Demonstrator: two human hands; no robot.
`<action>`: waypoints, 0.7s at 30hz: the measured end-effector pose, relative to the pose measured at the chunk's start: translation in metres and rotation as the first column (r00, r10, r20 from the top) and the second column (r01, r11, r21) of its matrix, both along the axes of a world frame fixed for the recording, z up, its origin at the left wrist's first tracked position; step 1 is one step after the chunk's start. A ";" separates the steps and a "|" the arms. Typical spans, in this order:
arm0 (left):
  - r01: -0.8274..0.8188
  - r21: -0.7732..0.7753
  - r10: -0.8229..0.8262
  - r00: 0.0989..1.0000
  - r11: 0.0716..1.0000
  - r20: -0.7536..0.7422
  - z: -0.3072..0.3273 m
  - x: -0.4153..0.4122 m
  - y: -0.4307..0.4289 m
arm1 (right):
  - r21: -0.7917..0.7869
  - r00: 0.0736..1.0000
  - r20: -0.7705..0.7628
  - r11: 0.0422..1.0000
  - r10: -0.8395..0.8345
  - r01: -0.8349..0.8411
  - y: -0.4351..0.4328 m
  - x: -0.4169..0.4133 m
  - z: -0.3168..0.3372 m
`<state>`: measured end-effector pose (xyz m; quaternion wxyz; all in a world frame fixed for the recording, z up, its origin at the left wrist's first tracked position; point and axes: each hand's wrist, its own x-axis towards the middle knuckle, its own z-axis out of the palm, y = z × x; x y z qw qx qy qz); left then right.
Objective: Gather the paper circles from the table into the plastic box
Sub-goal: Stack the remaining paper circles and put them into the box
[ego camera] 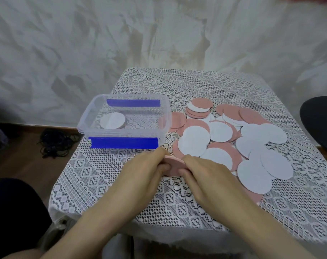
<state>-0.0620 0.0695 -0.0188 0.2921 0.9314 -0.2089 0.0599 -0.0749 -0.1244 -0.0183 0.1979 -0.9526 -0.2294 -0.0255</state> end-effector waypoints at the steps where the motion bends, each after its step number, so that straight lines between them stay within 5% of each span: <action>1: 0.002 -0.001 -0.002 1.000 1.000 -0.009 0.000 0.000 0.001 | 0.010 1.000 -0.003 1.000 0.004 -0.004 0.001 -0.001 -0.001; 7: -0.057 -0.073 0.058 0.998 0.996 0.011 0.027 0.006 0.023 | 0.296 0.997 0.043 0.954 -0.060 0.045 0.018 0.007 0.024; 15: -0.241 -0.162 0.253 0.966 0.957 0.056 0.053 0.035 0.064 | 0.368 0.998 0.000 0.928 -0.069 0.064 0.069 0.058 0.060; 21: -0.449 -0.046 0.449 0.871 0.892 0.201 0.039 0.059 0.108 | 0.438 0.987 -0.143 0.889 -0.077 0.133 0.092 0.098 0.065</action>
